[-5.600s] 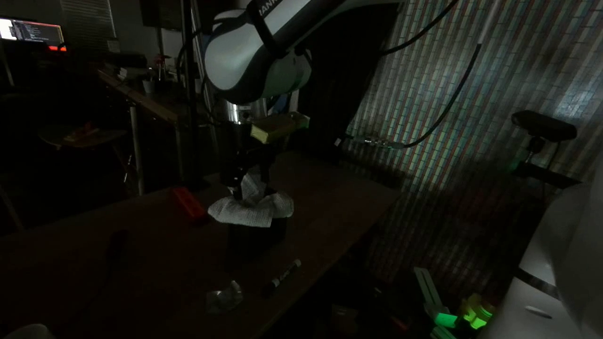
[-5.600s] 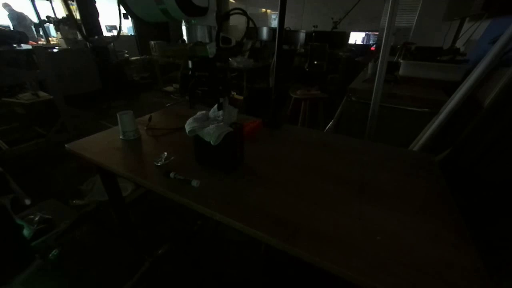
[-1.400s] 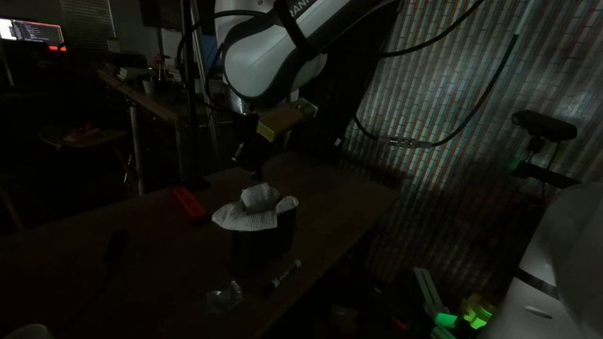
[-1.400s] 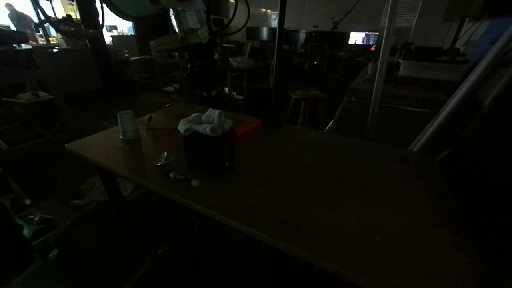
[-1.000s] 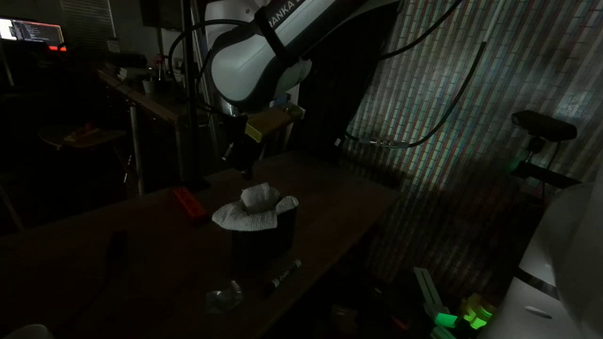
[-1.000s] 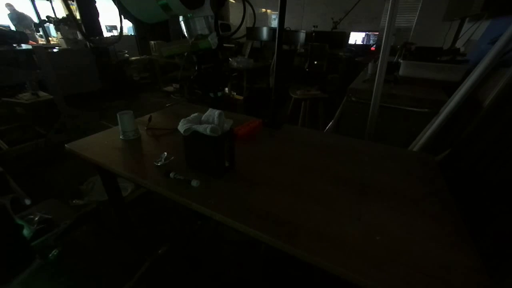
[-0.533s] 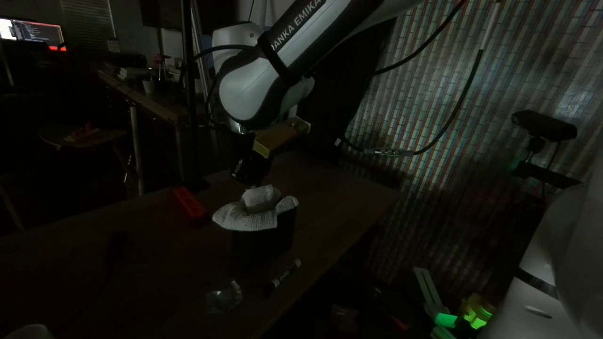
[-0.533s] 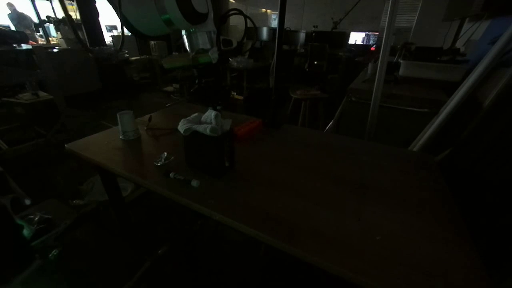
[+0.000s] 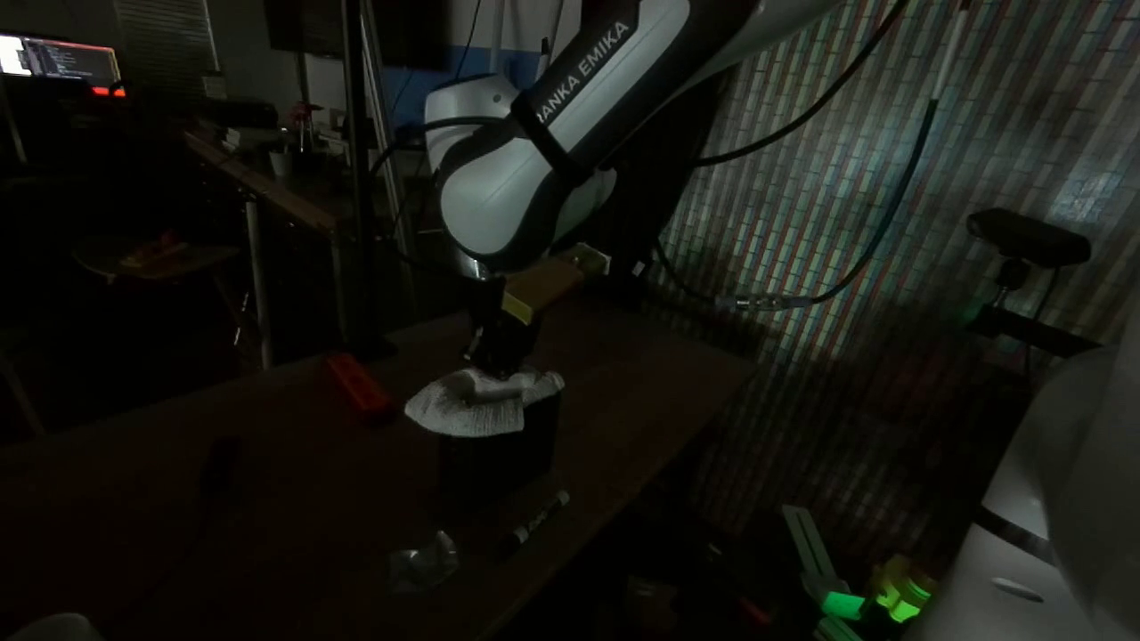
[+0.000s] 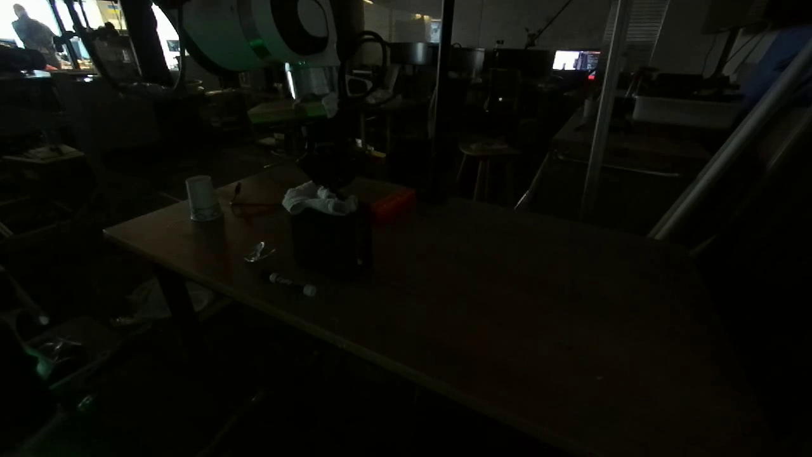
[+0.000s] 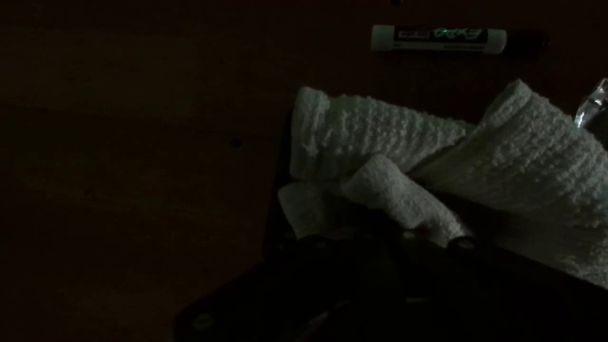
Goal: Put the white towel in the black basket.
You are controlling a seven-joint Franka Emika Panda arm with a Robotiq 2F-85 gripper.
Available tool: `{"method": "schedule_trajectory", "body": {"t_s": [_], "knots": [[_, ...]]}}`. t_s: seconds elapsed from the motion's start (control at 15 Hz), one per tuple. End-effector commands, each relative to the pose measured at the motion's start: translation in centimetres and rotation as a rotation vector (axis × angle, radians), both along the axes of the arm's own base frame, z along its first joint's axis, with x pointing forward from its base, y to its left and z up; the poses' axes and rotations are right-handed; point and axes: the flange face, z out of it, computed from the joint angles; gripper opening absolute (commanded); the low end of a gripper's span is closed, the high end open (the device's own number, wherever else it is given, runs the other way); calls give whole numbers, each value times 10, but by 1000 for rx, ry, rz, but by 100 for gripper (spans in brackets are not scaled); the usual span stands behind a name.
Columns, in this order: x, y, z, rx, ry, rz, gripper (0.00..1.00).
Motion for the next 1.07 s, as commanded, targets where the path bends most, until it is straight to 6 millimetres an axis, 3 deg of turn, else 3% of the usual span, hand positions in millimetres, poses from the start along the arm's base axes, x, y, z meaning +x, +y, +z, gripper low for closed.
{"method": "schedule_trajectory", "body": {"t_s": [0.0, 0.4, 1.0], "knots": [[-10, 9, -5, 26, 5, -12, 0], [-8, 17, -25, 63, 43, -27, 0], [-13, 7, -71, 176, 128, -181, 0]]}}
